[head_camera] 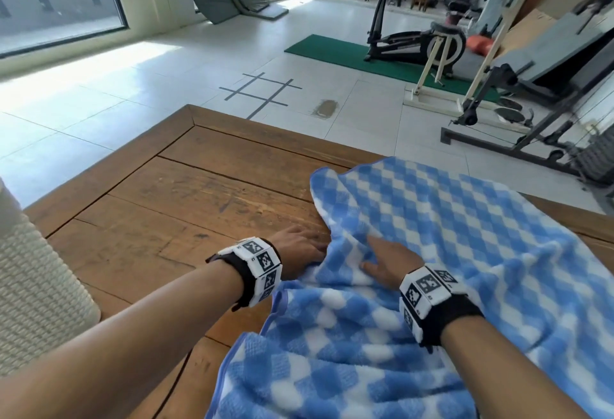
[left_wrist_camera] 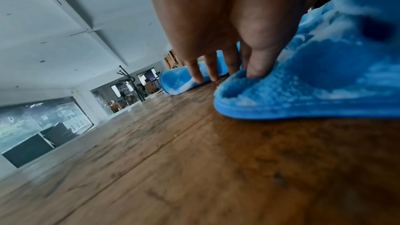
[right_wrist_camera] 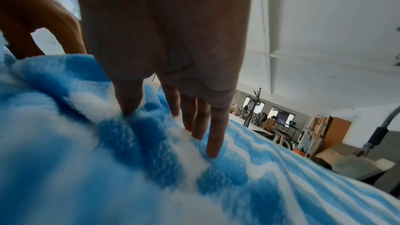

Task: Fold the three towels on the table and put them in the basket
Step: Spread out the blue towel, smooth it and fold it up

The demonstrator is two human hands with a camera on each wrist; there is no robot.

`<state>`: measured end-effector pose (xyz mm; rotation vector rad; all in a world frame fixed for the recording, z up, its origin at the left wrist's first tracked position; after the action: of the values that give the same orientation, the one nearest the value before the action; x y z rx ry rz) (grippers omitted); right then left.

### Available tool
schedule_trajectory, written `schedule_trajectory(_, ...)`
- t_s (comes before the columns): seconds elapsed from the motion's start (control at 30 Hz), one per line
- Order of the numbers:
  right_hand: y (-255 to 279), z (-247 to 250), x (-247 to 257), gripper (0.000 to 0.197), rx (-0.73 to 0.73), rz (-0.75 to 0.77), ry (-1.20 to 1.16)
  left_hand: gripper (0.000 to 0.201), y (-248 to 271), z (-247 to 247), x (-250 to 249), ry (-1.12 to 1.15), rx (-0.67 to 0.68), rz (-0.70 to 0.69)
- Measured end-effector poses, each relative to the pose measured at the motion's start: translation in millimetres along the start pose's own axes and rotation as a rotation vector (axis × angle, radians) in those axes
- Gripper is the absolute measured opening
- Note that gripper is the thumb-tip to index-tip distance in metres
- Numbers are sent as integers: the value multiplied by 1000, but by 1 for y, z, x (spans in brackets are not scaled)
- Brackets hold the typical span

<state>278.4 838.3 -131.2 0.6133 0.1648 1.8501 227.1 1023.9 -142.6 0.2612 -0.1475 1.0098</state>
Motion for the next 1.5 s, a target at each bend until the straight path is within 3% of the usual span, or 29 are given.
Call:
schedule_trajectory(0.1,1,5,-3,39,-53,-81,162,43,5,2,11,-230,166,185)
schedule_trajectory(0.23,11,17,-1,40,-52,-161,276,50,13,10,28,-245,308,311)
schedule_trajectory(0.37,12,22,5,38,-154,-100,233,35,3,19,28,-168,140,323)
schedule_trajectory(0.43,5,23,8,35,-250,-15,206,42,-7,19,27,-39,60,262)
schedule_trajectory(0.53,-8,12,2,46,-101,-25,94,61,-11,9,22,54,152,115)
schedule_trajectory(0.63,-11,8,-9,38,-73,-141,152,59,-7,4,13,17,111,21)
schedule_trajectory(0.7,-10,10,-15,41,-77,-201,192,60,-4,5,15,-39,118,77)
schedule_trajectory(0.8,-9,16,-20,50,-55,-222,240,61,-1,10,25,-151,250,232)
schedule_trajectory(0.9,-4,20,-20,55,-39,-228,246,51,4,12,32,-132,298,320)
schedule_trajectory(1.0,-1,21,-20,63,-85,-200,214,64,2,10,35,-51,235,316)
schedule_trajectory(1.07,-4,19,-21,70,-102,-164,152,74,-4,11,30,119,216,256)
schedule_trajectory(1.17,-10,14,-20,72,-15,-167,111,56,-13,17,13,359,202,160)
schedule_trajectory(1.23,-11,18,-18,65,27,-168,134,54,-16,18,4,356,206,121)
schedule_trajectory(1.3,-8,25,-17,60,49,-167,146,66,-17,16,4,224,273,126)
schedule_trajectory(1.37,-6,31,-21,66,45,-185,166,65,-18,17,13,194,271,199)
schedule_trajectory(1.43,-4,34,-27,70,46,-192,166,45,-19,22,23,391,183,333)
schedule_trajectory(1.5,-2,34,-32,72,79,-216,162,42,-21,22,32,533,80,478)
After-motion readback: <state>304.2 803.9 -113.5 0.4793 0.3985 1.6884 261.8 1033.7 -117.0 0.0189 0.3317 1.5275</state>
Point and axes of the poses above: each hand's wrist, its own y-axis away from the middle knuckle, its own z-axis out of the back of the hand, x = y × z, the point moved 2 cm from there along -y, towards the middle knuckle, and after that the axes turned 14 degrees about -y, right-handed, at the moved point
